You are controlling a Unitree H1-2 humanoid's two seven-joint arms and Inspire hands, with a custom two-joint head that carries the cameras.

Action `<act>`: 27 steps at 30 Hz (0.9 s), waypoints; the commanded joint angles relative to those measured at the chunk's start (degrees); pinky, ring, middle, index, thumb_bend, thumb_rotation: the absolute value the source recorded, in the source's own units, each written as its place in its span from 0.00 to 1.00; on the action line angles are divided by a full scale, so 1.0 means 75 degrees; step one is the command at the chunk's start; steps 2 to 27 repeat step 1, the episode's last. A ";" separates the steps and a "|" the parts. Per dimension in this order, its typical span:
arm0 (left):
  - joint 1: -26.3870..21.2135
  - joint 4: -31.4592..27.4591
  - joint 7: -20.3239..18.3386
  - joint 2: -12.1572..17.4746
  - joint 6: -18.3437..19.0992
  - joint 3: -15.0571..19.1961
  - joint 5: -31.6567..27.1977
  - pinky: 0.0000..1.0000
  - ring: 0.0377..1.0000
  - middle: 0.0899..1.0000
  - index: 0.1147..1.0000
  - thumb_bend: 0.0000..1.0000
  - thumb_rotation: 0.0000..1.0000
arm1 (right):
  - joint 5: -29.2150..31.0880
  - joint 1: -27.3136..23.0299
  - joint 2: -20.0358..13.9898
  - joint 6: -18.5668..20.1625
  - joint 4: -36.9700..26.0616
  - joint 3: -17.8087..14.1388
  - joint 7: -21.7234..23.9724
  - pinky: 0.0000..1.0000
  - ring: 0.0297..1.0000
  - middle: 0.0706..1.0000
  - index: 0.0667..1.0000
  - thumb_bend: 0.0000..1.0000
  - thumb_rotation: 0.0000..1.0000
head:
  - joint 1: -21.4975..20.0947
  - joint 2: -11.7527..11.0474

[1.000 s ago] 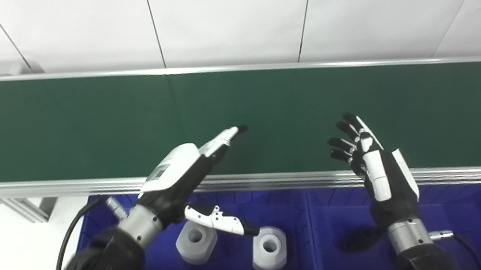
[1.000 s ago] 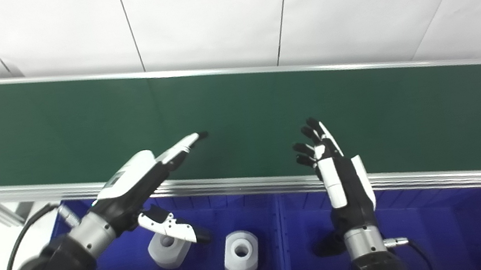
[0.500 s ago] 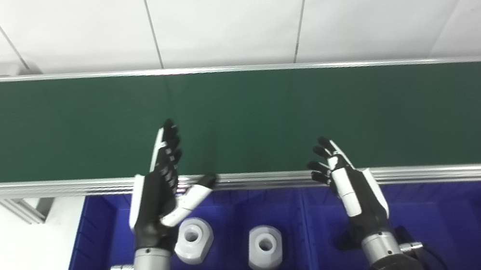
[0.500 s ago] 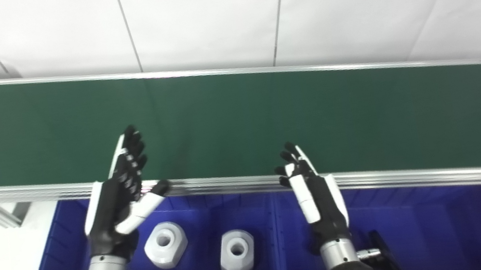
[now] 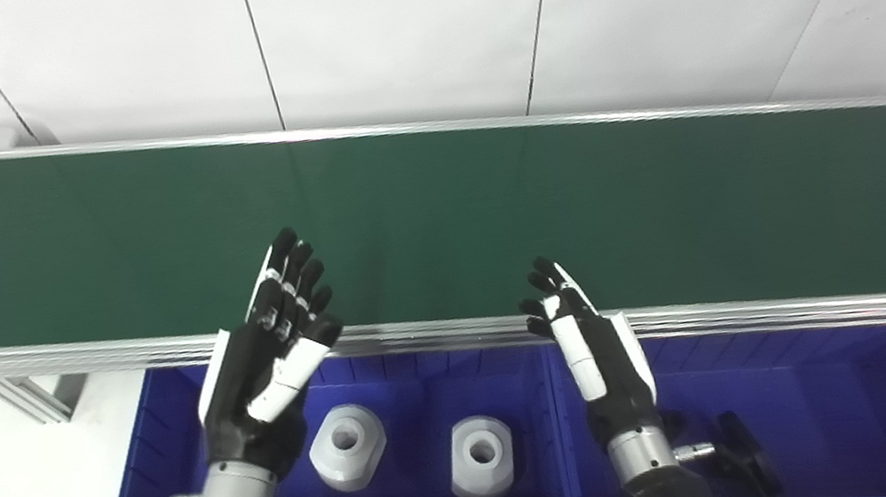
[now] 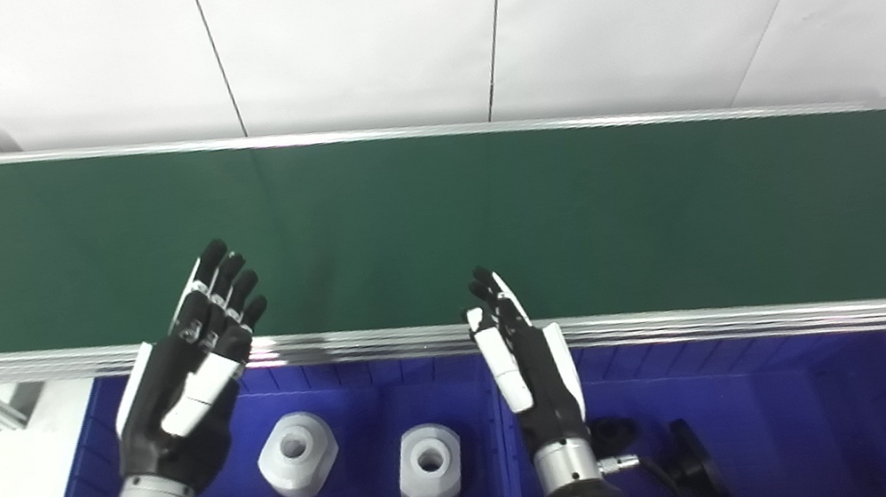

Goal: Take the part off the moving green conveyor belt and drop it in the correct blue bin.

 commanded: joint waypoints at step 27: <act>-0.0074 0.0267 -0.0152 -0.0108 -0.0546 -0.0107 -0.0093 1.00 1.00 1.00 1.00 0.69 0.49 | 0.0010 -0.0026 0.0061 -0.0580 -0.0102 0.0010 -0.0069 0.85 0.87 0.93 0.95 0.74 1.00 | -0.0053 -0.0068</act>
